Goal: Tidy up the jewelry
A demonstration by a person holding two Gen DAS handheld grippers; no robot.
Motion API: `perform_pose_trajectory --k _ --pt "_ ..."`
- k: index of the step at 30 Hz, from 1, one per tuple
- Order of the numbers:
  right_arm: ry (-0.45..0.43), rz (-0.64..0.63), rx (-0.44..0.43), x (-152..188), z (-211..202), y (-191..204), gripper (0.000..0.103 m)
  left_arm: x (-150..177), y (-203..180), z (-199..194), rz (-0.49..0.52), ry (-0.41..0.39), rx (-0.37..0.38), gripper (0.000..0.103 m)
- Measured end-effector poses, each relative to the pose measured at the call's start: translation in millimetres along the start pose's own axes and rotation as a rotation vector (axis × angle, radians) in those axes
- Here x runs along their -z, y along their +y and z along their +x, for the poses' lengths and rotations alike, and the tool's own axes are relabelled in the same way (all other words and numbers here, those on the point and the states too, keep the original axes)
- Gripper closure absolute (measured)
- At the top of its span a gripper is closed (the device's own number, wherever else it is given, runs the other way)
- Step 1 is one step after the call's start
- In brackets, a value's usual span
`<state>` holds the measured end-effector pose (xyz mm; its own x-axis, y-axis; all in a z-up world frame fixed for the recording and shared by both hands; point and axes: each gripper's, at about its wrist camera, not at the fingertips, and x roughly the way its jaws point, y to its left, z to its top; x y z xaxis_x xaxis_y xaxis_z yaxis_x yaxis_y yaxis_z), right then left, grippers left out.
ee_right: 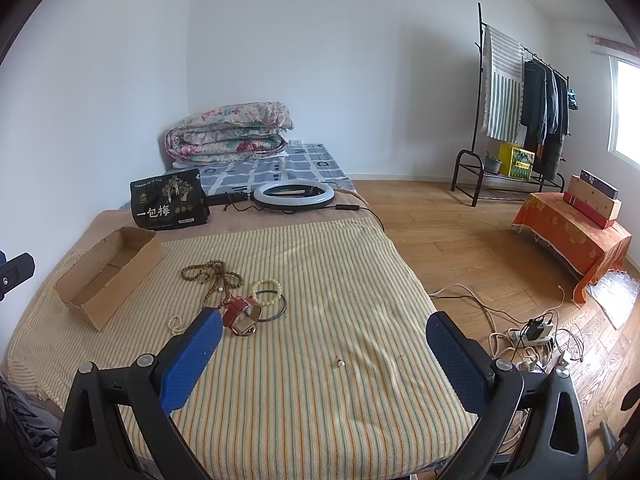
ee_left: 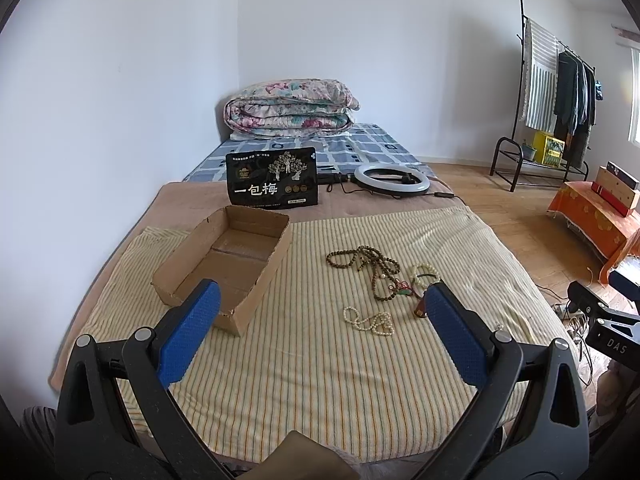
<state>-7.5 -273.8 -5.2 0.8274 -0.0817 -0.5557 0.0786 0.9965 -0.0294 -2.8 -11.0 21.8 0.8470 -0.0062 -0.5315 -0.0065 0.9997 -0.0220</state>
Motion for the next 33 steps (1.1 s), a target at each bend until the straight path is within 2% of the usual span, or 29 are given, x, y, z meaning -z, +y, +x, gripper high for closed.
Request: perform_pose_trajectory --k 33 --pt "0.016 0.011 -0.008 1.6 1.8 -4.3 0.0 -3.3 -10.6 -6.3 0.002 0.001 0.007 0.0"
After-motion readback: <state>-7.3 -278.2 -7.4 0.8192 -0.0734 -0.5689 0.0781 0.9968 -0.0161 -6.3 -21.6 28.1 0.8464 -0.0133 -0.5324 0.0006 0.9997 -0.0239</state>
